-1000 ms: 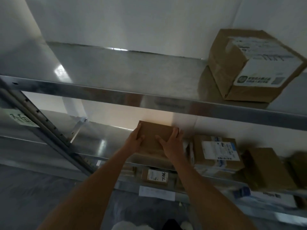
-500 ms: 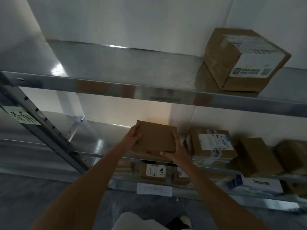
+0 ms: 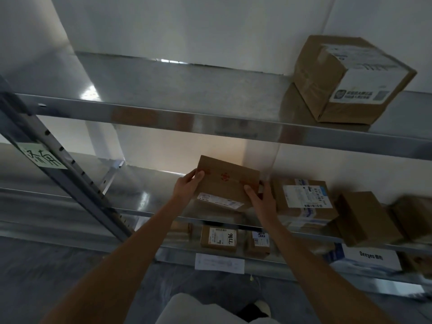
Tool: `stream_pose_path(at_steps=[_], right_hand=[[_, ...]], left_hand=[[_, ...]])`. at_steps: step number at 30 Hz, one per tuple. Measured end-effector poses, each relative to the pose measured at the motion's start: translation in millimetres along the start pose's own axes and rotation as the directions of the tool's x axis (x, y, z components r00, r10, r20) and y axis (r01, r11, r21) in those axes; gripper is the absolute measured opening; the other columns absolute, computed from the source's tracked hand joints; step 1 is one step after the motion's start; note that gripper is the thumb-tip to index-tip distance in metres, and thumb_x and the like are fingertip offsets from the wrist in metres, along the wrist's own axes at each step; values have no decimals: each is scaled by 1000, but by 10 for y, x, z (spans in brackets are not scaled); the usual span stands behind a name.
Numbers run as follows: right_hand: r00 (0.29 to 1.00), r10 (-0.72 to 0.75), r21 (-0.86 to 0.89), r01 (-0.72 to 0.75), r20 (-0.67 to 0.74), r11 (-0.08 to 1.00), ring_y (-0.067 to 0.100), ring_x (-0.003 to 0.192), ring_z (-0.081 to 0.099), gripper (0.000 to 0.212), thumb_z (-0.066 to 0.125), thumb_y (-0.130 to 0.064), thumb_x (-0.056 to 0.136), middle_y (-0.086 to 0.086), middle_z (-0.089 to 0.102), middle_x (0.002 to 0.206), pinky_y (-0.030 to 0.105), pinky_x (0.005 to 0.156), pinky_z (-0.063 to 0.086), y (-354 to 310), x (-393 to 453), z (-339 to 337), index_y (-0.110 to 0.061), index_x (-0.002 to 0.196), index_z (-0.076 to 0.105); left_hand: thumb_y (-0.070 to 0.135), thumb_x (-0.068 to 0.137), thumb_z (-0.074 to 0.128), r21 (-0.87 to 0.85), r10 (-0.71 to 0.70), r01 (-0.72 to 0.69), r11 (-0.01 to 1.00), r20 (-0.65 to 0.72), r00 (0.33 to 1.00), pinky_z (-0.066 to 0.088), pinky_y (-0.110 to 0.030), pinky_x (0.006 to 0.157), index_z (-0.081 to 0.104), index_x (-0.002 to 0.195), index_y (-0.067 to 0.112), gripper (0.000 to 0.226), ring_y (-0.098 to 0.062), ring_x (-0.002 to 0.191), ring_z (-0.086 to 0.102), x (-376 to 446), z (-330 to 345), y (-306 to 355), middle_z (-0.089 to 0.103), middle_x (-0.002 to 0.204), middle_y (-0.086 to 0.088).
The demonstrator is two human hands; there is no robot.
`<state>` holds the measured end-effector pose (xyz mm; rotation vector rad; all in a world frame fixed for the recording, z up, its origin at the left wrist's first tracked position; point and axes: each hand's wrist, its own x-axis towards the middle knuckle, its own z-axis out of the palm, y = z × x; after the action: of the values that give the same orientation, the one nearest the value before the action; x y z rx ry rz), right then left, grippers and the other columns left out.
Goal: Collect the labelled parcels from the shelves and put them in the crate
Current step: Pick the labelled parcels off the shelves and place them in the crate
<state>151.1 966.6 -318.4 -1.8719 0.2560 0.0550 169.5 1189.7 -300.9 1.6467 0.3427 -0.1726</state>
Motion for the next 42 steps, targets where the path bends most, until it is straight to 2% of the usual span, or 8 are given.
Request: stream_pose_path(at_steps=[4, 8, 13, 17, 25, 32, 36, 42], right_hand=[[995, 13, 6, -13, 96, 1000, 11, 105, 62, 49, 68, -44, 85, -16, 59, 109, 27, 87, 51, 19, -113, 107, -35, 127, 44], [993, 29, -14, -28, 110, 1000, 16, 116, 60, 90, 76, -73, 60, -2, 58, 128, 42, 96, 53, 68, -44, 207, -40, 137, 42], [996, 20, -12, -20, 88, 1000, 21, 121, 55, 120, 77, -79, 43, 4, 47, 140, 43, 96, 54, -56, 19, 197, -28, 143, 34], [990, -11, 53, 4, 142, 999, 3, 93, 62, 81, 79, -43, 74, -3, 58, 119, 12, 68, 53, -260, 19, 224, -21, 138, 35], [999, -32, 8, 32, 10, 999, 5, 86, 64, 66, 69, -51, 82, 0, 63, 111, 11, 62, 48, -429, 61, 184, -13, 129, 43], [998, 27, 176, -15, -65, 984, 17, 127, 41, 78, 69, -41, 86, 5, 37, 145, 28, 96, 39, -383, -88, 383, -15, 148, 28], [998, -1, 306, -16, 58, 952, 8, 112, 56, 70, 71, -39, 85, -6, 54, 122, 10, 78, 45, -263, -171, 509, -20, 142, 35], [995, 86, 272, -97, 52, 957, 20, 106, 65, 51, 68, -44, 85, 4, 65, 112, 27, 82, 54, -120, -142, 528, -14, 122, 50]], left_hand=[[43, 95, 51, -41, -74, 70, 997, -104, 992, 49, -32, 85, 62, 122, 15, 40, -23, 96, 62, -20, -30, -19, 66, 103, -6], [62, 90, 44, -65, -199, 193, 979, -103, 974, 51, -46, 95, 60, 107, 17, 51, -30, 100, 64, -12, -101, 12, 67, 108, -10], [69, 89, 36, -101, -246, 240, 965, -45, 968, 40, -48, 106, 50, 128, 13, 70, -31, 113, 57, -24, -142, 54, 60, 120, -11], [81, 57, 63, -189, -306, 309, 932, 49, 951, 52, -54, 91, 43, 131, 16, 100, -30, 105, 64, -51, -225, -45, 63, 118, -13], [66, 67, 69, -212, -226, 294, 932, 293, 929, 55, -56, 80, 14, 136, 58, 89, -41, 109, 59, -305, -413, -251, 49, 127, -12], [74, 76, 52, -419, -268, 387, 821, 315, 910, 48, -61, 92, 57, 124, 23, 70, -41, 106, 63, -437, -378, -526, 62, 121, -20], [80, 64, 58, -373, -378, 491, 788, 337, 862, 46, -58, 97, 56, 125, 19, 87, -42, 109, 62, -389, -431, -603, 61, 123, -22], [65, 70, 69, -299, -359, 437, 849, 280, 890, 55, -51, 86, 50, 128, 18, 77, -37, 109, 63, -318, -580, -534, 62, 121, -19]])
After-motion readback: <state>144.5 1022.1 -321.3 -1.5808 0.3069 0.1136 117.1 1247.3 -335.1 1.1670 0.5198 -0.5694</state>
